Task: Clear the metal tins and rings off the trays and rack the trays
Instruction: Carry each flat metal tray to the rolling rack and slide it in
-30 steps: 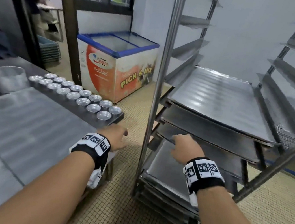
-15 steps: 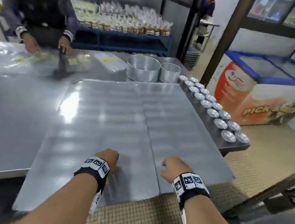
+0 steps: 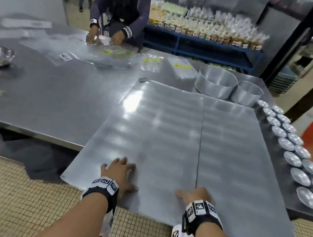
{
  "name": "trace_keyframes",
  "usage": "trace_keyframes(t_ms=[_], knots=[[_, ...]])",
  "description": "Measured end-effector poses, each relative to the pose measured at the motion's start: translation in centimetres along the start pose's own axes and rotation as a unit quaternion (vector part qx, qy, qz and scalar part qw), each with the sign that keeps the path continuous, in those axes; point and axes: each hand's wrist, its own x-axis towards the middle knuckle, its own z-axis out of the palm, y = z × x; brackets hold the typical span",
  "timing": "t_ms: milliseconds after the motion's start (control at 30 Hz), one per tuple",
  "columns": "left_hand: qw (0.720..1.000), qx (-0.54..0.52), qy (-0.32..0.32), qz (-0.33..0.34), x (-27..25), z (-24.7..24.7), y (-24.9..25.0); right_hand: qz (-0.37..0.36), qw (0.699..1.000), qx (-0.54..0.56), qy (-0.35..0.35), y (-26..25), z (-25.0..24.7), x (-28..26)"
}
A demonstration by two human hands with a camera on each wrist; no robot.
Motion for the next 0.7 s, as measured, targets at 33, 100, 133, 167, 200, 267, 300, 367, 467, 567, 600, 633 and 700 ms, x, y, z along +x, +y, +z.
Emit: trace_keyframes(t_ms=[33, 100, 133, 167, 200, 267, 300, 367, 467, 567, 600, 633, 700], knots=[[0.999, -0.006, 0.015, -0.038, -0.2, -0.1, -0.3, 0.000, 1.000, 0.005, -0.006, 0.3, -0.7, -0.1], [0.990, -0.031, 0.037, -0.129, -0.4, 0.0, -1.3, -0.002, 1.000, 0.009, -0.014, 0.9, -2.3, -0.1], [0.982, -0.045, 0.041, -0.178, -0.5, 0.0, -1.8, -0.002, 1.000, 0.009, -0.017, 1.2, -3.2, 0.0], [0.972, -0.060, 0.042, -0.222, -0.5, 0.0, -2.3, 0.003, 1.000, 0.010, -0.019, 1.6, -4.0, 0.0], [0.961, -0.077, 0.036, -0.263, -0.5, 0.1, -2.6, 0.008, 1.000, 0.008, -0.021, 2.1, -4.9, 0.2], [0.936, -0.129, 0.014, -0.327, -0.3, 0.1, -2.5, 0.017, 1.000, 0.004, -0.023, 3.2, -6.3, 0.6], [0.924, -0.164, 0.010, -0.346, -0.1, 0.2, -2.3, 0.022, 0.999, 0.002, -0.027, 3.8, -7.0, 0.5], [0.901, -0.220, 0.009, -0.374, 0.0, 0.4, -1.4, 0.025, 0.999, 0.000, -0.027, 4.8, -8.3, 0.6], [0.892, -0.233, 0.001, -0.387, -0.1, 0.6, 0.3, 0.036, 0.999, 0.016, -0.015, 6.1, -10.1, 1.1], [0.904, -0.223, -0.014, -0.364, 0.1, 0.8, 1.8, 0.050, 0.998, 0.035, 0.001, 7.1, -11.8, 1.6], [0.909, -0.218, -0.018, -0.355, 0.2, 0.8, 2.3, 0.056, 0.998, 0.043, 0.006, 7.4, -12.3, 1.8], [0.915, -0.208, -0.021, -0.344, 0.4, 0.7, 2.8, 0.062, 0.997, 0.048, 0.011, 7.7, -12.8, 2.0], [0.933, -0.176, -0.030, -0.312, 0.9, 0.7, 4.1, 0.072, 0.996, 0.056, 0.021, 8.3, -13.8, 2.4]])
